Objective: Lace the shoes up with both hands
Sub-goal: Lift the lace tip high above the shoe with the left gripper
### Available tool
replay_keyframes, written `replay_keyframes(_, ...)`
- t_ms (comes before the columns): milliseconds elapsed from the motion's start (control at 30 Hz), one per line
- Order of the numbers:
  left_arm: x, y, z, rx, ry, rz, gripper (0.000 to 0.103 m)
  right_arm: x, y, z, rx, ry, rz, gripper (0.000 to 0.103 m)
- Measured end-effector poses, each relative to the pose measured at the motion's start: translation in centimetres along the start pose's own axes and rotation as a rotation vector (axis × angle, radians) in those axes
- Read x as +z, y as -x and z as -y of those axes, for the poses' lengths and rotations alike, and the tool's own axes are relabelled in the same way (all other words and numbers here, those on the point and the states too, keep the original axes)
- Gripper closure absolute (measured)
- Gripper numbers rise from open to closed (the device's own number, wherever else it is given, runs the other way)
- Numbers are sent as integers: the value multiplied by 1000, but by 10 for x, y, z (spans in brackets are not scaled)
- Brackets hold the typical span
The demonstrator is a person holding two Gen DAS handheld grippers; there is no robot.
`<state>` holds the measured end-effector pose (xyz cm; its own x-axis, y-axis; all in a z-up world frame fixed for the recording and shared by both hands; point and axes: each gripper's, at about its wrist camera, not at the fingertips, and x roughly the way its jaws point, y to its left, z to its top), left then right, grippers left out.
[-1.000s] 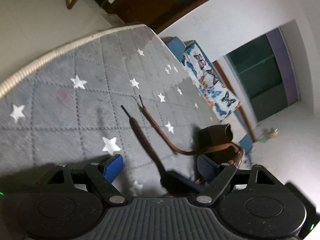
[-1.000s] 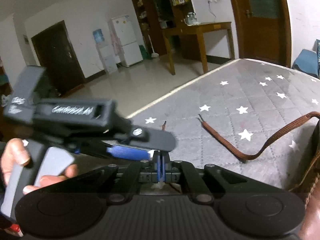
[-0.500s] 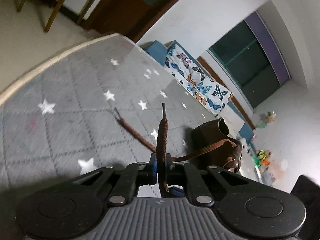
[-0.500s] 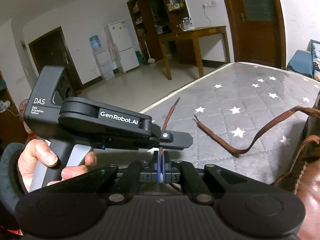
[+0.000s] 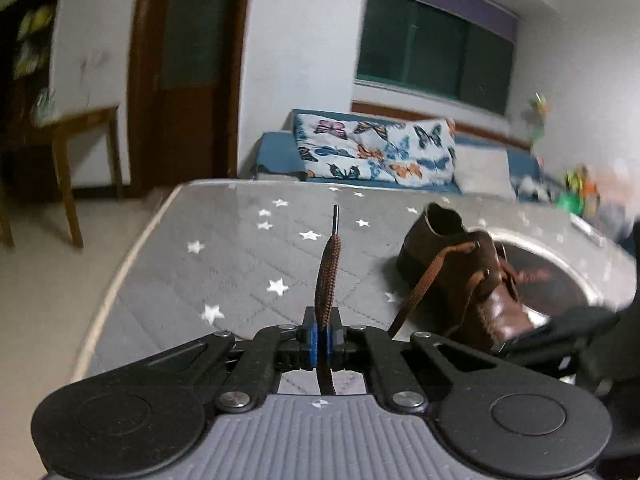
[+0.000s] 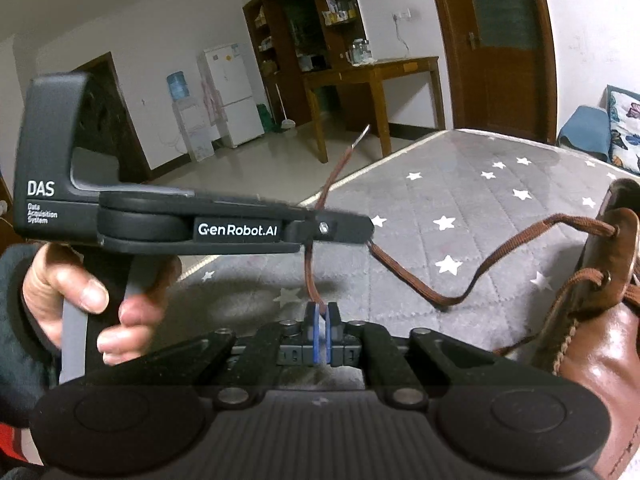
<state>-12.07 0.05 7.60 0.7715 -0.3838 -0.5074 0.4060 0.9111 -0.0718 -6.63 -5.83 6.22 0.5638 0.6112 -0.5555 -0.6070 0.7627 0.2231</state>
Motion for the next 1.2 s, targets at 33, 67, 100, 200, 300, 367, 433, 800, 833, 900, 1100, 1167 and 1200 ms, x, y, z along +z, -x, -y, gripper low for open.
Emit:
replay_keyframes(33, 3, -3, 3, 8, -36, 1, 99, 0, 2, 1, -4, 0, -1, 95)
replay_keyframes(67, 5, -4, 7, 30, -89, 10, 99, 0, 6, 2, -19, 1, 0, 92)
replay_keyframes(100, 7, -5, 12, 53, -143, 19, 99, 0, 12, 5, -51, 4, 2, 85)
replay_keyframes(200, 14, -12, 25, 90, -270, 50, 99, 0, 26, 12, -142, 13, 3, 77)
replay_keyframes(300, 18, -17, 36, 118, -389, 83, 99, 0, 40, 19, -225, 4, -5, 59)
replay_keyframes(367, 20, -21, 44, 137, -474, 101, 99, -2, 50, 25, -273, -15, -14, 54)
replay_keyframes(433, 20, -26, 51, 146, -546, 112, 99, -3, 57, 30, -321, -23, -29, 46)
replay_keyframes(800, 20, -45, 66, 231, -739, 191, 99, -4, 56, 46, -418, -60, -110, 15)
replay_keyframes(833, 21, -46, 66, 245, -753, 200, 99, -3, 54, 48, -425, -57, -113, 14)
replay_keyframes(900, 22, -47, 66, 273, -783, 219, 99, 0, 51, 50, -441, -60, -118, 12)
replay_keyframes(1100, 24, -54, 65, 396, -878, 293, 99, 4, 48, 52, -451, -64, -119, 7)
replay_keyframes(1167, 26, -56, 65, 415, -894, 307, 99, 5, 47, 51, -452, -60, -120, 6)
replay_keyframes(1200, 27, -57, 65, 424, -902, 314, 99, 5, 46, 51, -452, -57, -122, 5)
